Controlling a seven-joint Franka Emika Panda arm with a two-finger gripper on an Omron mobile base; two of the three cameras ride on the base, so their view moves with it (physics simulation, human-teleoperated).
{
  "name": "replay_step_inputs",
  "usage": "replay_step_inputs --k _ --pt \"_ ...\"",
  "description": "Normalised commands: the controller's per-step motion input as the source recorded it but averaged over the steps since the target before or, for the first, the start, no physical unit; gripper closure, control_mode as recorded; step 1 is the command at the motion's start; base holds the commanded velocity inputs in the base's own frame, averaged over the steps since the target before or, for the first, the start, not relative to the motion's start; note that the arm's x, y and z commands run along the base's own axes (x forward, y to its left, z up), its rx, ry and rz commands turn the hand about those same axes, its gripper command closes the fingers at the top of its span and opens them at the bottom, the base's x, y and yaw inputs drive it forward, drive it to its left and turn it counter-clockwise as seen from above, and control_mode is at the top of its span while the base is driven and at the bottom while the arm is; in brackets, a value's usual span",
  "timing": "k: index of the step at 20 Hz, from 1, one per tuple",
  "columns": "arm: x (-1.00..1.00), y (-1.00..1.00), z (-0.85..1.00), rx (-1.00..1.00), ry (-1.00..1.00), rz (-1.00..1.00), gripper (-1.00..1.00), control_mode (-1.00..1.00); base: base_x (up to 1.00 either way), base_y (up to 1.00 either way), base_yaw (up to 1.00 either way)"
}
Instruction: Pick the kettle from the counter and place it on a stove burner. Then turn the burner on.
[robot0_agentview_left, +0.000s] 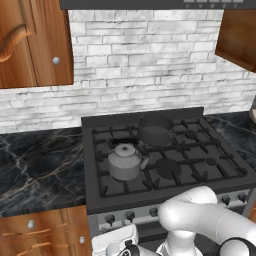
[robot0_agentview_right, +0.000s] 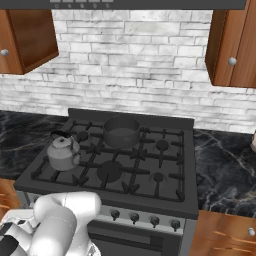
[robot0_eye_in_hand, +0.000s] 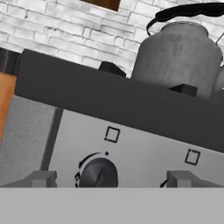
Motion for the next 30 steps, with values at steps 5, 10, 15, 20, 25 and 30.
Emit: replay_step_inputs --k 5,10,15,20,25,30 --pt "0.14 0.0 0.0 0.09 -0.02 -0.02 -1.0 -1.0 0.0 0.0 0.0" --pt "0.25 0.0 0.0 0.01 0.0 0.0 -1.0 -1.0 0.0 0.0 0.0" --pt "0.23 0.0 -0.11 0.0 0.0 0.0 -1.0 -1.0 0.0 0.0 0.0" --pt "0.05 0.0 -0.31 -0.04 0.0 0.0 -1.0 -1.0 0.0 0.0 0.0" --pt "0.0 0.0 -0.24 -0.02 0.0 0.0 -1.0 -1.0 0.0 0.0 0.0" --pt "0.08 0.0 -0.03 0.0 -0.01 0.0 -1.0 -1.0 0.0 0.0 0.0"
